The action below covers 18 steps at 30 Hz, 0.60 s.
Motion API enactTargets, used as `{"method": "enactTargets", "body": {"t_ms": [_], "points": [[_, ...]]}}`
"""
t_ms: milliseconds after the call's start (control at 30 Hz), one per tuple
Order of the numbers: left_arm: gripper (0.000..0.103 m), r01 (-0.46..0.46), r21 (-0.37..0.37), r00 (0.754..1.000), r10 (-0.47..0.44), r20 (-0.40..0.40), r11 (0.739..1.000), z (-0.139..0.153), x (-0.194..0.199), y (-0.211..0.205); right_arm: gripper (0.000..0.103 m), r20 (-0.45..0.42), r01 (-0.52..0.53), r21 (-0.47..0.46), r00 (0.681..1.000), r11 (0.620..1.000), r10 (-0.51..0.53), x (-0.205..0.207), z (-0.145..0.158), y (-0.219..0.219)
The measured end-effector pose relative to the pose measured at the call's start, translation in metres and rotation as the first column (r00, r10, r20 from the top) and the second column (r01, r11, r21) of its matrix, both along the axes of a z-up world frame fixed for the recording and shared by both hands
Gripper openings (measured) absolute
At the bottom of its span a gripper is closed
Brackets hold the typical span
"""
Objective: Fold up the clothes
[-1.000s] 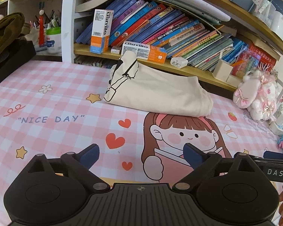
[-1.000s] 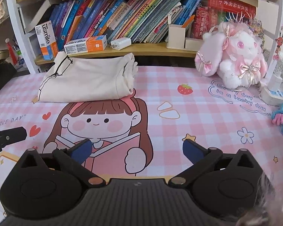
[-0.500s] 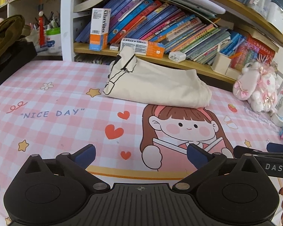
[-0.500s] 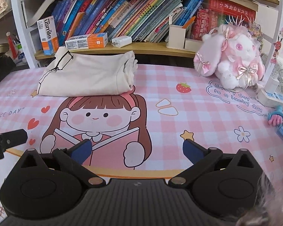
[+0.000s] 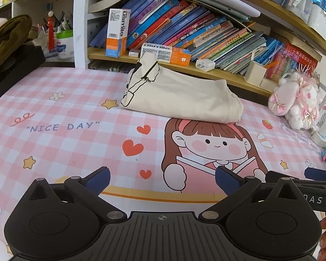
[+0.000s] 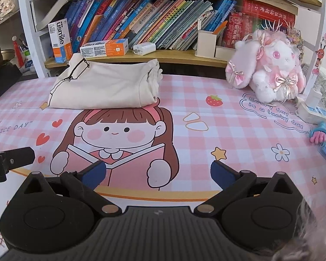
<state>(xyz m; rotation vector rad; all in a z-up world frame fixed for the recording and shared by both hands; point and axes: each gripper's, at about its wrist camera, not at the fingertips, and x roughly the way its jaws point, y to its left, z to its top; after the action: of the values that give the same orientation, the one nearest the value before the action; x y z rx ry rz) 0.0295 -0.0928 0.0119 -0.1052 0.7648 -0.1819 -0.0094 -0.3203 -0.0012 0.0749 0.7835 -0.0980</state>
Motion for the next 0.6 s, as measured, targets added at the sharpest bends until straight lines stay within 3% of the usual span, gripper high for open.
{"method": "enactTargets", "body": {"t_ms": [600], "points": [[0.103,0.004,0.007,1.000,-0.004,0.001,1.000,0.0003,-0.0011,0.0016,0.103,-0.022,-0.008,0.012,1.000,1.000,0.008,-0.0001,-0.0027,0.0011]]}}
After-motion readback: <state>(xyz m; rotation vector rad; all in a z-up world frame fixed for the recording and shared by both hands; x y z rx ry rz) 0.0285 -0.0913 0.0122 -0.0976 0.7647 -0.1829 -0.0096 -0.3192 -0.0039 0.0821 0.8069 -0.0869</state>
